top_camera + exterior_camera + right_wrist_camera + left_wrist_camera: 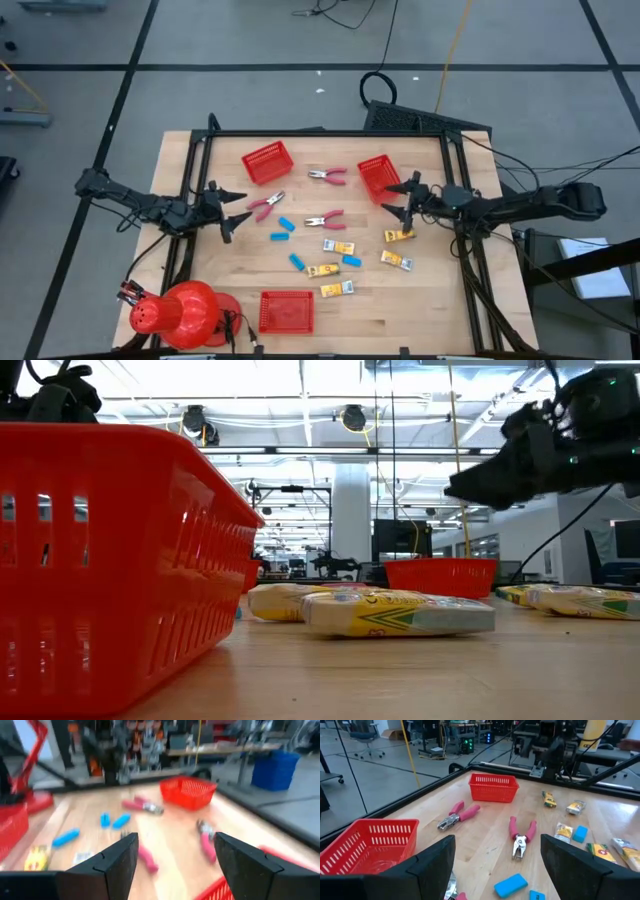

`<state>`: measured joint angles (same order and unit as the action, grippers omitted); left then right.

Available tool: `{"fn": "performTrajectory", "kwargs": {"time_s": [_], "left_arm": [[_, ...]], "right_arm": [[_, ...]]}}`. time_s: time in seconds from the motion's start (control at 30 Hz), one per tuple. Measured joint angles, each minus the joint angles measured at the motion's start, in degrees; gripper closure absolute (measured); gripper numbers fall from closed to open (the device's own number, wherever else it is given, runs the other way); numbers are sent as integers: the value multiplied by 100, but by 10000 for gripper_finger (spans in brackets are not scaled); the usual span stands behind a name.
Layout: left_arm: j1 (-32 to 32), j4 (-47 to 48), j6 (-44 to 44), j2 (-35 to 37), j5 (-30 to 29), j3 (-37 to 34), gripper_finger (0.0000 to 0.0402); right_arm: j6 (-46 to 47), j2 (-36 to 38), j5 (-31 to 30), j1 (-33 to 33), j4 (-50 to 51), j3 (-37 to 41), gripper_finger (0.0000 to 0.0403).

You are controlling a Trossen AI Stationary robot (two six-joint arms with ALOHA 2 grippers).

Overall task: Pick & Place School Supplies
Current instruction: Put the pink hole puncher into the top right red bin

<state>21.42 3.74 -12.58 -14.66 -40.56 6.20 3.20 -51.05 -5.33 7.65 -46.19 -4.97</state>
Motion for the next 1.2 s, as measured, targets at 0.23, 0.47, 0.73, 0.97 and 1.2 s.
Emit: {"fn": "performTrajectory", "kwargs": {"time_s": [0.23,0.47,0.73,0.97,1.2], "left_arm": [[-113,-453,174,-404,25,0,108],[-346,-538,198,-673,425,0,108],[-502,-557,135,-784,610,0,108],[-495,-621,11,-784,621,0,108],[-495,-699,118,-784,623,0,108]], "right_arm": [[-276,-1527,86,-417,12,-1156,149],[-484,-2761,107,-759,764,-2542,149],[-501,-3306,266,-980,2442,-3656,182],[-402,-3370,577,-1040,2953,-3858,250],[-218,-3860,713,-1129,3165,-4080,235]]}}
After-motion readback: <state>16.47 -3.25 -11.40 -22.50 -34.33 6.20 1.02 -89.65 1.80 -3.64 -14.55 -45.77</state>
